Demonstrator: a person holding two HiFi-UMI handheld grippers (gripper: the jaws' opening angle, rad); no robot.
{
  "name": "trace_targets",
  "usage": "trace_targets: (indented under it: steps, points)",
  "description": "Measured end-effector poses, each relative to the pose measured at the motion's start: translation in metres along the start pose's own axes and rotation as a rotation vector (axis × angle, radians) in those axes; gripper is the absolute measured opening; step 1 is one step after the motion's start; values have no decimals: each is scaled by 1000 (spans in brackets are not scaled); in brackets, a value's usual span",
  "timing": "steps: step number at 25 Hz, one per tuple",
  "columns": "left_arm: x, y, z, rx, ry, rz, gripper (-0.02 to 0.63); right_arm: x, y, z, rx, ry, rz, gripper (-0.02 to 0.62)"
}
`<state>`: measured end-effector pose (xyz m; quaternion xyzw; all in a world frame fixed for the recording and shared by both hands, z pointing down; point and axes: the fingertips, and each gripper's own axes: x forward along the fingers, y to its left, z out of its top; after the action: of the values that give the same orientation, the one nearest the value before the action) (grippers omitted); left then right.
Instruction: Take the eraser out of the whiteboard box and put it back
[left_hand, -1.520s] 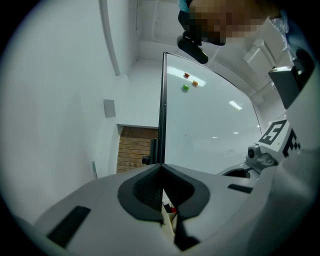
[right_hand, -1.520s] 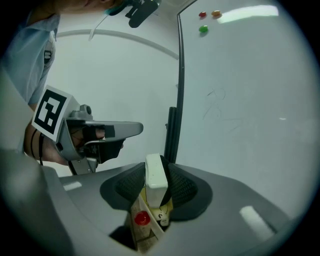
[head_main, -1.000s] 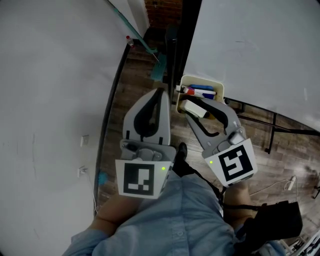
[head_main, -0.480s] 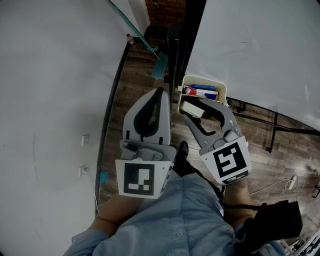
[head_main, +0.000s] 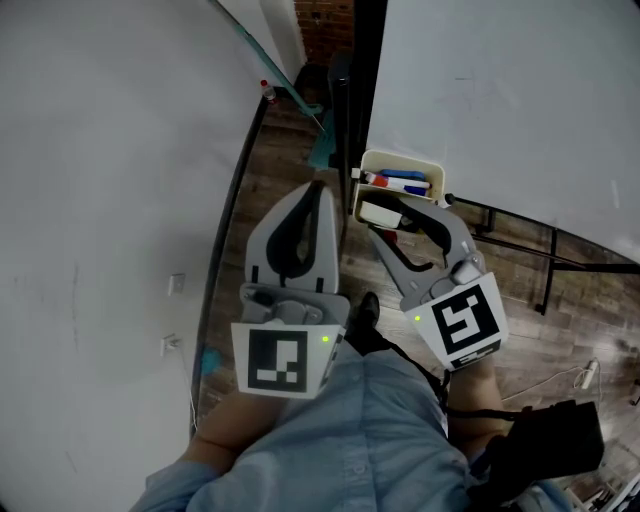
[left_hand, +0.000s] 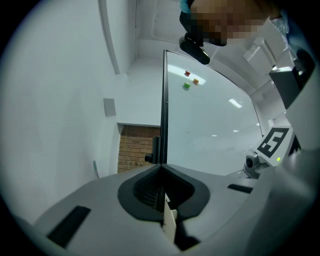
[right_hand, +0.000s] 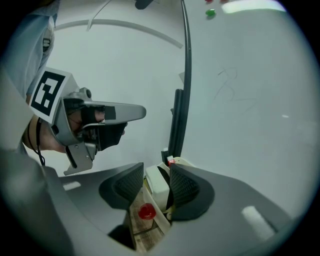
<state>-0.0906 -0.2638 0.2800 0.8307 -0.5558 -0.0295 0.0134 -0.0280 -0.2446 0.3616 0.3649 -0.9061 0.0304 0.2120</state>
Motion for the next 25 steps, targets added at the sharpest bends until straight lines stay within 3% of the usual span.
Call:
trace_targets:
  steps: [7,16,25]
  points:
    - [-14,-22,19,28,-43,-13,5,-39,-10,27,57,-147,-35,150]
    - [-33,-50,43,61,-107,-13,5,-99,-25,73,86,-386,-140,2]
    - [-42,-63,62,88,-155,-13,5,-123,-31,93,81,-463,-204,2]
